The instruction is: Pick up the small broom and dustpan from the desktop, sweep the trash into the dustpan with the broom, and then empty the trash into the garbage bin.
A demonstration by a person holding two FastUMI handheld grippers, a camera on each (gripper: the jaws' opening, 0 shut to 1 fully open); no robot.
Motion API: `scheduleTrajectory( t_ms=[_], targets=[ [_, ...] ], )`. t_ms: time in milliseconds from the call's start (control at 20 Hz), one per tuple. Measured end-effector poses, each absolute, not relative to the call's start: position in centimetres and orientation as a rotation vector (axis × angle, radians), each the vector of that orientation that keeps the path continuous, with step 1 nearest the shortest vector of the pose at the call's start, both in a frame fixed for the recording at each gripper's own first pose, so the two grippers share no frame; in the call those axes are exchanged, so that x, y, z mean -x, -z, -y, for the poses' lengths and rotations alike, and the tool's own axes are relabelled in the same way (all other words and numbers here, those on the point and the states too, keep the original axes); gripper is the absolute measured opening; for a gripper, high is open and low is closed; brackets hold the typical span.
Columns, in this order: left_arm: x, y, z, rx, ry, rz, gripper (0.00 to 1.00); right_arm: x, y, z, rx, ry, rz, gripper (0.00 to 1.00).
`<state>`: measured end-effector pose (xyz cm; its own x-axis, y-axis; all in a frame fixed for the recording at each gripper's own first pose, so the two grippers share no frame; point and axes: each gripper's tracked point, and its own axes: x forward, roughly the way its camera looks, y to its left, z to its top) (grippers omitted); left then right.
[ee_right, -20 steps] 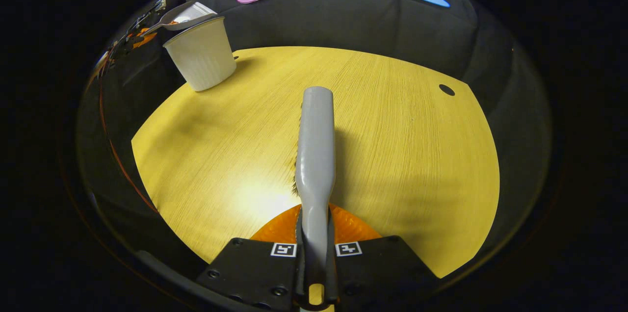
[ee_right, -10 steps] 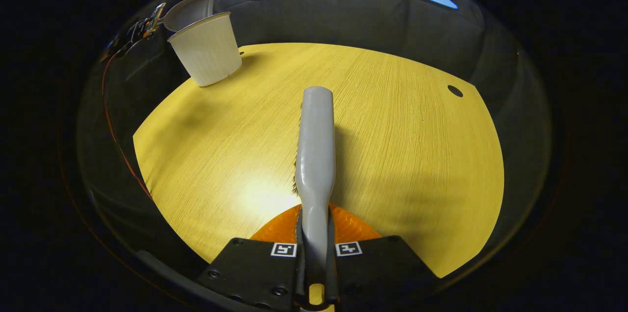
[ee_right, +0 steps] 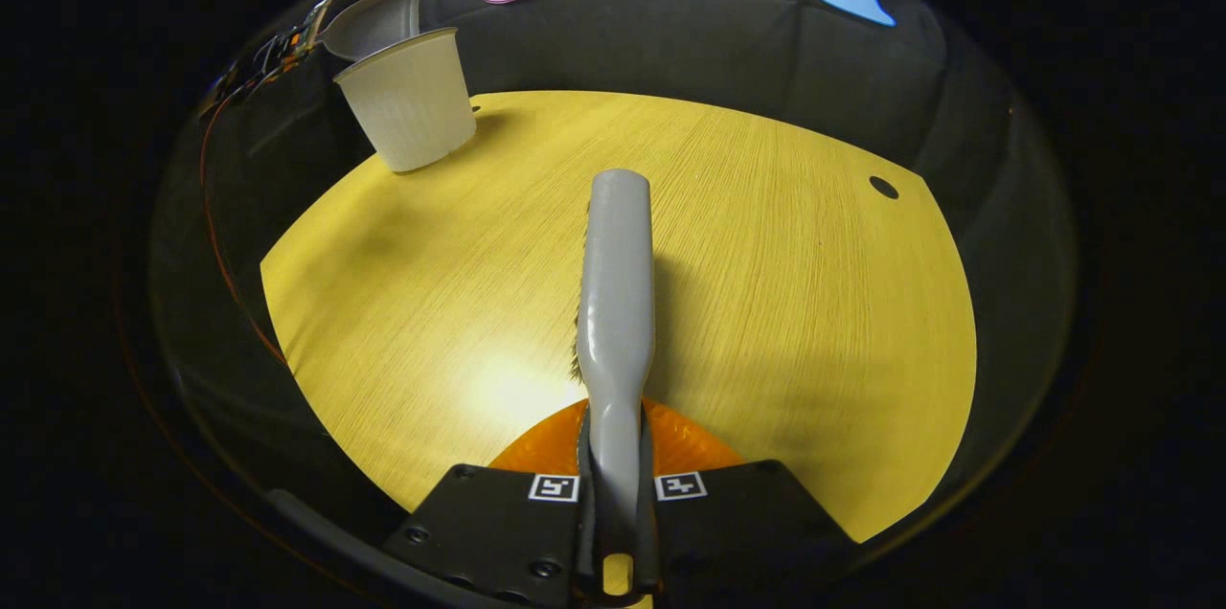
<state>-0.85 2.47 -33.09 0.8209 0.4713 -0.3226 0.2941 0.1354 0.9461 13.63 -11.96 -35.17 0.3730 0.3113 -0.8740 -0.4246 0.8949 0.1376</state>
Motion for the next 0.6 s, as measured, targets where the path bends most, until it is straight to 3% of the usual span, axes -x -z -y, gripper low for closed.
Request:
scheduleTrajectory(
  t_ms=[250, 600],
  targets=[
    [0.6, 33.2, 1.8, -1.034, -0.182, -0.576, 0.22, -13.4, 34.3, 12.2, 0.092, -0.439, -1.062, 0.13],
    [2.3, 36.0, 15.0, -0.576, -0.049, -0.473, 0.22, -13.4, 31.9, 13.1, 0.023, -0.377, -0.977, 0.13]
  ],
)
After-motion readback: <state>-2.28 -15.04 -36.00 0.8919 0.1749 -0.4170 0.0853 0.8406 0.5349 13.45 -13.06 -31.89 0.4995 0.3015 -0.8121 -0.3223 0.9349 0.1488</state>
